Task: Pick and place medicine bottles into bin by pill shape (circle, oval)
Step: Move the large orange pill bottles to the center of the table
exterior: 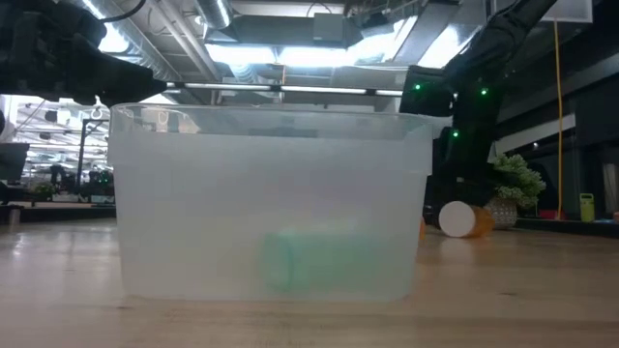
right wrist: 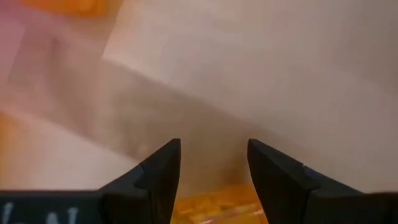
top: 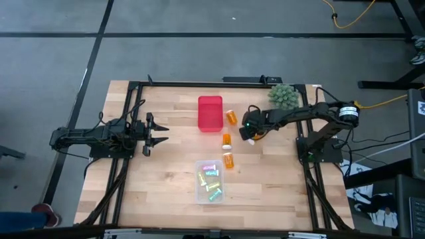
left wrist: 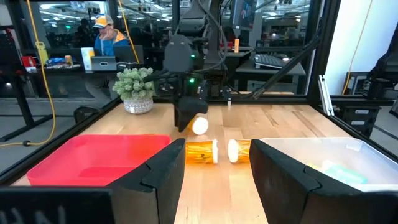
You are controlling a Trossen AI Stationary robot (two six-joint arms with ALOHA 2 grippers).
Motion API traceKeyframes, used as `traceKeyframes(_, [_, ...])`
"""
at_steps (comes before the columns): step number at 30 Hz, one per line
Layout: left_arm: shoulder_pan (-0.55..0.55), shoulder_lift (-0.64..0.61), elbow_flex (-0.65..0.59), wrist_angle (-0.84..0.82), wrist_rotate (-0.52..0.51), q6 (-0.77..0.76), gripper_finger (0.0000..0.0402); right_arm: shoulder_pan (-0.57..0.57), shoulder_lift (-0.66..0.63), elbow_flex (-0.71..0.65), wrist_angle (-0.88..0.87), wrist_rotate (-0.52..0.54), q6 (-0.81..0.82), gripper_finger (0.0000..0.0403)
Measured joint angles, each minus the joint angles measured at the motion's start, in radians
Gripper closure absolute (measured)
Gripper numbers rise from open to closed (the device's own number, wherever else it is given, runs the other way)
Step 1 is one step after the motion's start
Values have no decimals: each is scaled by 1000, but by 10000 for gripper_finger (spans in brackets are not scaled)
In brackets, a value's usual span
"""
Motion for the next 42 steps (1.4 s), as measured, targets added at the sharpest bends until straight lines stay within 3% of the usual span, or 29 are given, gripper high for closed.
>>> traceKeyframes(9, [0,0,0,0,0,0,228,117,0,0,-4,-8,120,215])
traceKeyframes(17, [0,0,0,0,0,-1,228,137,0,0,53,15,122,215])
traceKeyframes(26, [0,0,0,0,0,-2,228,57,0,109,59,77,-73,215])
traceKeyframes(32, [0,0,0,0,0,-2,228,-15,0,237,80,221,-266,215])
traceKeyframes(38, [0,0,0,0,0,-2,228,-129,23,280,158,208,-363,215])
traceKeyframes(42, [0,0,0,0,0,-2,228,-202,104,280,238,105,-415,215])
